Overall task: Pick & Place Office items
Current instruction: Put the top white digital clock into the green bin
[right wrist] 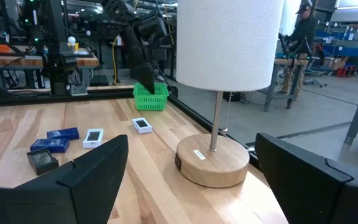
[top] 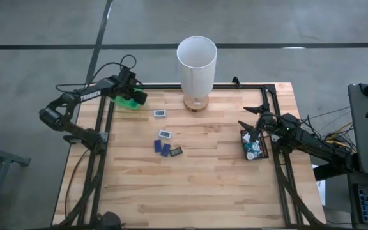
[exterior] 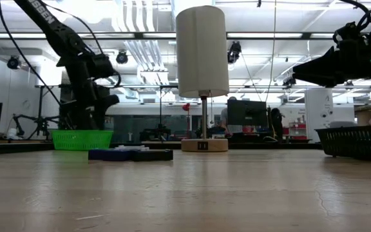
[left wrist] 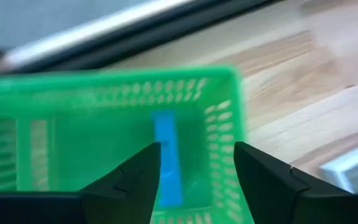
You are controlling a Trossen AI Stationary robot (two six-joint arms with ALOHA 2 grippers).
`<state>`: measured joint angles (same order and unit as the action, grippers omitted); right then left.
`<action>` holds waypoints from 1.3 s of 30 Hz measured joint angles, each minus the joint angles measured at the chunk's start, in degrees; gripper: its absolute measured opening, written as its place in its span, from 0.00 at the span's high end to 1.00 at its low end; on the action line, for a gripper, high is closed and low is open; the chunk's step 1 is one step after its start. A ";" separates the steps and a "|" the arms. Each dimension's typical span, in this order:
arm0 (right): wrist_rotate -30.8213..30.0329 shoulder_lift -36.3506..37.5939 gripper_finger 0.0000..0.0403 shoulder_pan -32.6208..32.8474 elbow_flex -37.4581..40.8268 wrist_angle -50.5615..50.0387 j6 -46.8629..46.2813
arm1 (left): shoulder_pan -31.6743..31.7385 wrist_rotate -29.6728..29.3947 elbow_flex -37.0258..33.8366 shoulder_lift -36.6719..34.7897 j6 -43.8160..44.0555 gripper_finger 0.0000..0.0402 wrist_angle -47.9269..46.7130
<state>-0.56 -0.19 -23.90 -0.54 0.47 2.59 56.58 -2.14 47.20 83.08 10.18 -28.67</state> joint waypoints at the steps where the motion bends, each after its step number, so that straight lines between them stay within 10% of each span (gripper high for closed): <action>1: 0.00 0.00 0.13 -0.01 0.00 0.00 0.00 | 0.00 0.76 0.71 -0.14 -1.09 0.47 -0.20; 20: 0.00 0.00 0.13 -0.02 0.00 0.00 0.00 | -11.46 18.68 1.15 -2.96 -33.08 0.33 2.59; 39: -0.02 0.00 0.14 -0.02 0.00 0.00 0.00 | -16.63 18.90 0.35 2.99 -35.45 0.34 9.27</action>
<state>-0.58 -0.19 -23.92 -0.54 0.47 2.59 39.94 16.76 47.55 86.07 -25.28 -19.40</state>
